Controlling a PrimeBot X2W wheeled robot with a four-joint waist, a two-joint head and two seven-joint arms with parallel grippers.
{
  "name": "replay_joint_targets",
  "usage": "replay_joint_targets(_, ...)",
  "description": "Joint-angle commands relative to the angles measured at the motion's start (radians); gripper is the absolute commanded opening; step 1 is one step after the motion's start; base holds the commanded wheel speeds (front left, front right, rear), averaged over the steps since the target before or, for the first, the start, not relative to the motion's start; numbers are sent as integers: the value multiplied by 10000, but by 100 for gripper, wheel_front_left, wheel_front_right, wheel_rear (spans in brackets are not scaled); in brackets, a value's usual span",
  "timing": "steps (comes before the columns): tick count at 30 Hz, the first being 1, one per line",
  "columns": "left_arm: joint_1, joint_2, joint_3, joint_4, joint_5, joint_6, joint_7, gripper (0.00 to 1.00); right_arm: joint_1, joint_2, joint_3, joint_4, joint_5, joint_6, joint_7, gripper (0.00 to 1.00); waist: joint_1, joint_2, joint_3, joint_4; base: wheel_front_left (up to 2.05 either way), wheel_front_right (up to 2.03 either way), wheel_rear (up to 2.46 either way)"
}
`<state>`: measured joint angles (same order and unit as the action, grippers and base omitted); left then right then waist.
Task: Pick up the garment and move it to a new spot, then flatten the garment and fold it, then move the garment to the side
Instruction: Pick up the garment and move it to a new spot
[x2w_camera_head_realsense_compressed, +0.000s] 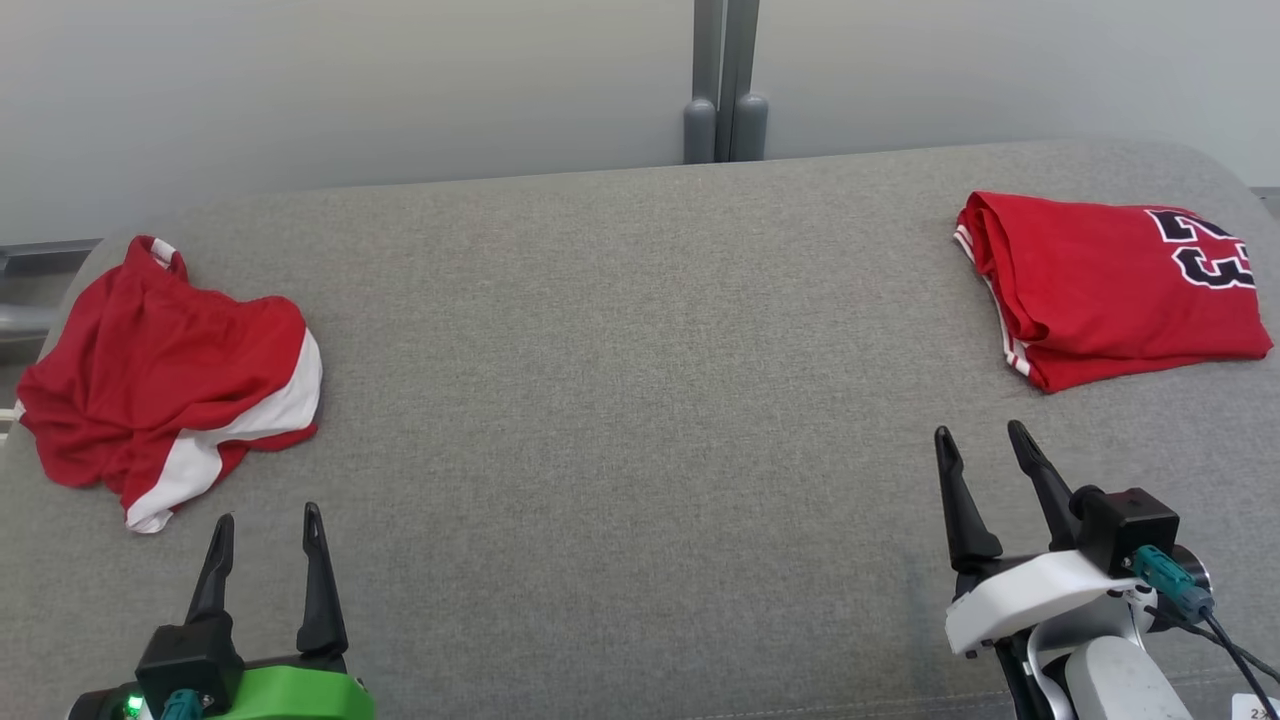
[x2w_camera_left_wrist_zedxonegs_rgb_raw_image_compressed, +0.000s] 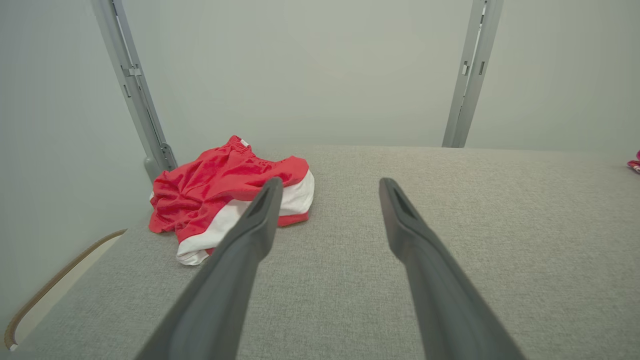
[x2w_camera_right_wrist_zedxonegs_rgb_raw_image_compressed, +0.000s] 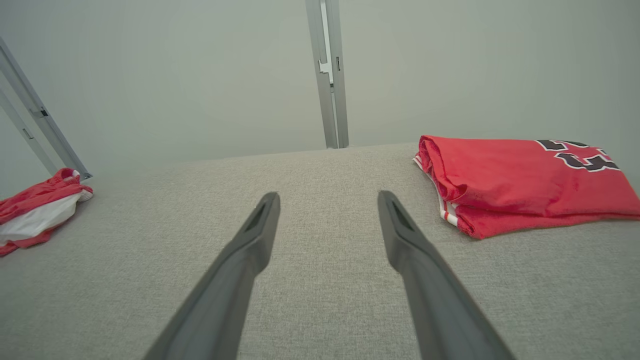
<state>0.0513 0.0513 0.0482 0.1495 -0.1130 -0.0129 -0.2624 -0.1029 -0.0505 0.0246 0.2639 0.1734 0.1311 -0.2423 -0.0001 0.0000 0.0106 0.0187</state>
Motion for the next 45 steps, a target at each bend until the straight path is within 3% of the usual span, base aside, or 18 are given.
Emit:
replay_joint_targets(1, 19, 77, 51, -25, 45, 34, -24, 100, 153, -10, 29, 3, 75, -7, -19, 100, 1, 0, 22, 136, 0, 0, 0)
replay_joint_targets(8, -23, 73, 22, 4, 74, 99, -26, 100, 161, -9, 85, 106, 160, -7, -61, 100, 1, 0, -12, 614, 0, 0, 0)
replay_joint_targets(31, 259, 219, 83, 244, 31, 295, -24, 100, 187, -17, 569, 486, 357, -7, -94, 100, 1, 0, -453, 3545, 0, 0, 0)
replay_joint_targets(38, 326, 278, 59, 242, -9, 348, -25, 100, 121, -18, 707, 623, 438, -7, -123, 100, 1, 0, -501, 4005, 0, 0, 0)
replay_joint_targets(45, 383, 305, 77, 145, -107, 413, -25, 100, 52, -19, 809, 694, 449, -7, -146, 100, 1, 0, -416, 4055, 0, 0, 0)
